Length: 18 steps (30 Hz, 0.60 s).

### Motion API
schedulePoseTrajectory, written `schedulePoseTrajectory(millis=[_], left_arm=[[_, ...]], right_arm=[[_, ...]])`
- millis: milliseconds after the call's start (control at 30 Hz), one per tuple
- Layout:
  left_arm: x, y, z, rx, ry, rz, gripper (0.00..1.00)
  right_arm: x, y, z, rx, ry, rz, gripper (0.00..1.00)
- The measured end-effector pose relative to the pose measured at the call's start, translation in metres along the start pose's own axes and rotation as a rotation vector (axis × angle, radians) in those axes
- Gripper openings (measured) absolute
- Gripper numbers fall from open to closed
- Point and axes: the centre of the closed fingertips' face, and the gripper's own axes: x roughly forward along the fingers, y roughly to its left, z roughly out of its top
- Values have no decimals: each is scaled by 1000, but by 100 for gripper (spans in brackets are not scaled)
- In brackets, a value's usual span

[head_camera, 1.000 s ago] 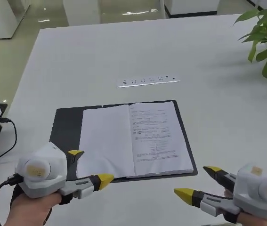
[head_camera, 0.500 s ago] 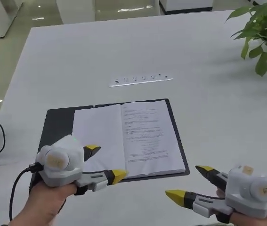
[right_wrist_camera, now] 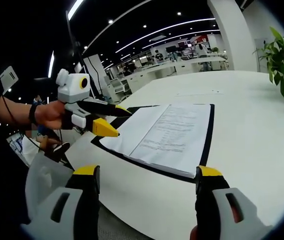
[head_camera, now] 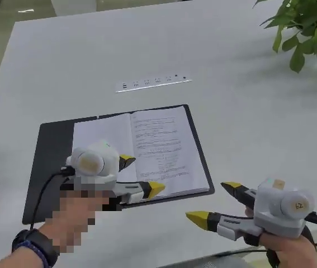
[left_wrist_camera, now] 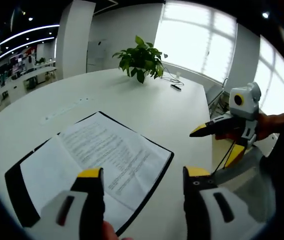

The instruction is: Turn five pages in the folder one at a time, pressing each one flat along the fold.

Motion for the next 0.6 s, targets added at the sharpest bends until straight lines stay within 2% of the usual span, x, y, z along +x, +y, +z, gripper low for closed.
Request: schedulePoseTrajectory(millis=[167, 333, 467, 600], left_arm=[[28, -4, 6, 20, 23, -8, 62], [52, -7, 7, 1, 36, -21, 60], [76, -12, 2, -11, 61, -19, 60], [91, -18, -7, -3, 96, -29, 59]], right_arm=[[-2, 0, -3, 8, 3, -2, 78], [-2, 0, -7, -4, 17, 3, 78], [-1, 1, -7, 3, 13, 4, 78], [-1, 2, -9, 4, 18, 8, 78]])
